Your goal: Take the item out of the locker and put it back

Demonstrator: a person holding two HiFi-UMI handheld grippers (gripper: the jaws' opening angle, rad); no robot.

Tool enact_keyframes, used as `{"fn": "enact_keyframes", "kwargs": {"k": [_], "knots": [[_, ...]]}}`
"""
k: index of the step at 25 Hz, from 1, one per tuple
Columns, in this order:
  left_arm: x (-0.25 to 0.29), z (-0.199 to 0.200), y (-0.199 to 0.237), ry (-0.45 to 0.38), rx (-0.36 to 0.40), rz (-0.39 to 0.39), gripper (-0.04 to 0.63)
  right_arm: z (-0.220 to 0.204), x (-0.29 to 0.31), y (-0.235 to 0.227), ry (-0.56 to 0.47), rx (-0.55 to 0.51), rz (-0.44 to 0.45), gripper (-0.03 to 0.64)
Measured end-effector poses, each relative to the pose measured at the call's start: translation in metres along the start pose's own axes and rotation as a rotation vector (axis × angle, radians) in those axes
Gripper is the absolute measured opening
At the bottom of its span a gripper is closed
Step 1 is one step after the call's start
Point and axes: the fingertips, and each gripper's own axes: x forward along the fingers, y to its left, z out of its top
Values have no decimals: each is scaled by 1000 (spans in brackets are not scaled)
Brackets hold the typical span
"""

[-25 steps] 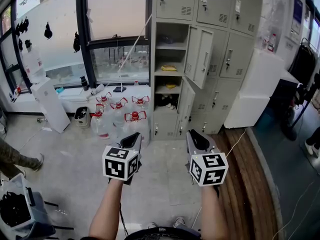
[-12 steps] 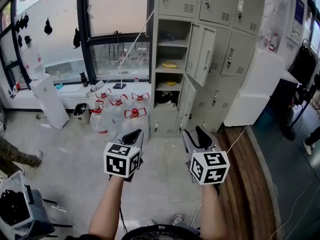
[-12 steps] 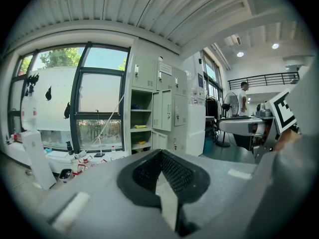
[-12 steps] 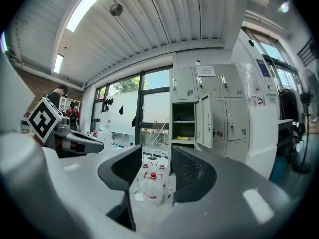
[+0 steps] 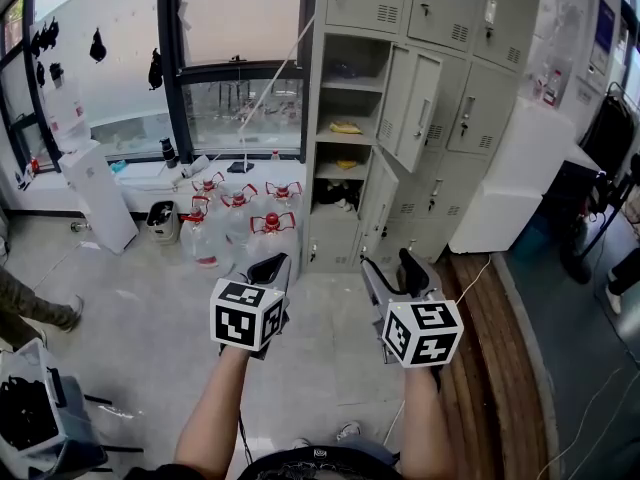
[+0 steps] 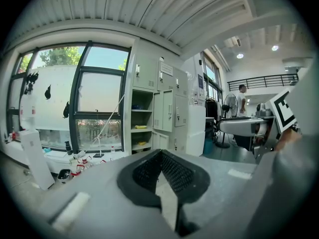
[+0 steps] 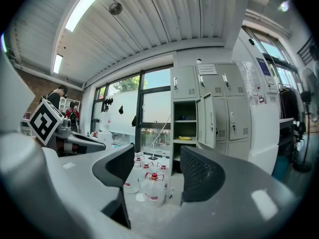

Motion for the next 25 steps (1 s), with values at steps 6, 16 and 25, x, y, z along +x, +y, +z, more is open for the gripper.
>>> {"fn": "enact_keyframes", "kwargs": {"k": [6,16,25], "knots": [[12,1,12,25,31,-6,0,2,17,-1,0,4,0,308],[48,11,22,9,-7,-108,2,0,60,-12,4,13,21,299],[111,29,46,-12,-40,-123,2,-2,129,-42,9,15,66,296]]}}
